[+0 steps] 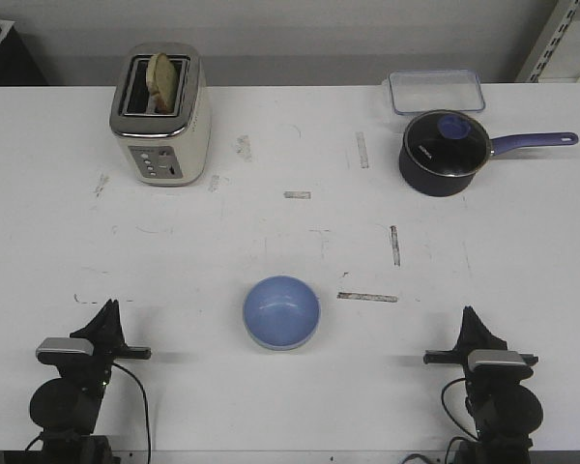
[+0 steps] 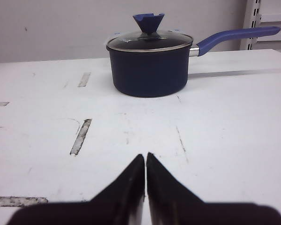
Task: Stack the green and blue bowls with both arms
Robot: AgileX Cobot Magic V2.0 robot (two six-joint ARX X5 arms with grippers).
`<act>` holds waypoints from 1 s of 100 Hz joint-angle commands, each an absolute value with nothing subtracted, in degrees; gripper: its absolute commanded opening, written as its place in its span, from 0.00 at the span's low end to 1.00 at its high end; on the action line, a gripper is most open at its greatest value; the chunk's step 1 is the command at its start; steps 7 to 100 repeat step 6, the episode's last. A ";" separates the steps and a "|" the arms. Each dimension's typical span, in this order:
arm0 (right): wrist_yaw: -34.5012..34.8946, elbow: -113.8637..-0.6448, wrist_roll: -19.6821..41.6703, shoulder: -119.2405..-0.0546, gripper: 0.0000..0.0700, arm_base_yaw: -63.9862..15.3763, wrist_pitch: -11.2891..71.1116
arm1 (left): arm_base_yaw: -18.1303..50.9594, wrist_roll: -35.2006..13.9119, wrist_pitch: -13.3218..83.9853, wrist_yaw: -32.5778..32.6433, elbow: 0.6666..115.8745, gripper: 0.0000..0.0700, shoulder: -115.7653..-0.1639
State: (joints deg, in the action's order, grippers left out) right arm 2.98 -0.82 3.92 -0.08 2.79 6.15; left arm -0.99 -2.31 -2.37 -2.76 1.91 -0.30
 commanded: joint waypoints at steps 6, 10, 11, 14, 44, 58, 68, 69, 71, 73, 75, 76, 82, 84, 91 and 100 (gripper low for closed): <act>2.96 -0.73 4.67 -0.08 0.00 2.92 5.58 | -0.99 -2.35 -3.05 -2.61 0.75 0.00 -0.23; 2.96 -0.73 4.67 -0.08 0.00 2.92 5.58 | -0.99 -2.35 -3.05 -2.61 0.75 0.00 -0.23; 2.96 -0.73 4.67 -0.08 0.00 2.92 5.58 | -0.99 -2.35 -3.05 -2.61 0.75 0.00 -0.23; 2.96 -0.73 4.67 -0.08 0.00 2.92 5.58 | -0.99 -2.35 -3.05 -2.61 0.75 0.00 -0.23; 2.96 -0.73 4.67 -0.08 0.00 2.92 5.58 | -0.99 -2.35 -3.05 -2.61 0.75 0.00 -0.23; 2.96 -0.73 4.67 -0.08 0.00 2.92 5.58 | -0.99 -2.35 -3.05 -2.61 0.75 0.00 -0.23; 2.96 -0.73 4.67 -0.08 0.00 2.92 5.58 | -0.99 -2.35 -3.05 -2.61 0.75 0.00 -0.23; 2.96 -0.73 4.67 -0.08 0.00 2.92 5.58 | -0.99 -2.35 -3.05 -2.61 0.75 0.00 -0.23; 2.96 -0.73 4.67 -0.08 0.00 2.92 5.58 | -0.99 -2.35 -3.05 -2.61 0.75 0.00 -0.23; 2.96 -0.73 4.67 -0.08 0.00 2.92 5.58 | -0.99 -2.35 -3.05 -2.61 0.75 0.00 -0.23; 2.96 -0.73 4.67 -0.08 0.00 2.92 5.58 | -0.99 -2.35 -3.05 -2.61 0.75 0.00 -0.23; 2.96 -0.73 4.67 -0.08 0.00 2.92 5.58 | -0.99 -2.35 -3.05 -2.61 0.75 0.00 -0.23; 2.96 -0.73 4.67 -0.08 0.00 2.92 5.58 | -0.99 -2.35 -3.05 -2.61 0.75 0.00 -0.23; 2.96 -0.73 4.67 -0.08 0.00 2.92 5.58 | -0.99 -2.35 -3.05 -2.61 0.75 0.00 -0.23; 2.96 -0.73 4.67 -0.08 0.00 2.92 5.58 | -0.99 -2.35 -3.05 -2.61 0.75 0.00 -0.23; 2.96 -0.73 4.67 -0.08 0.00 2.92 5.58 | -0.99 -2.35 -3.05 -2.61 0.75 0.00 -0.23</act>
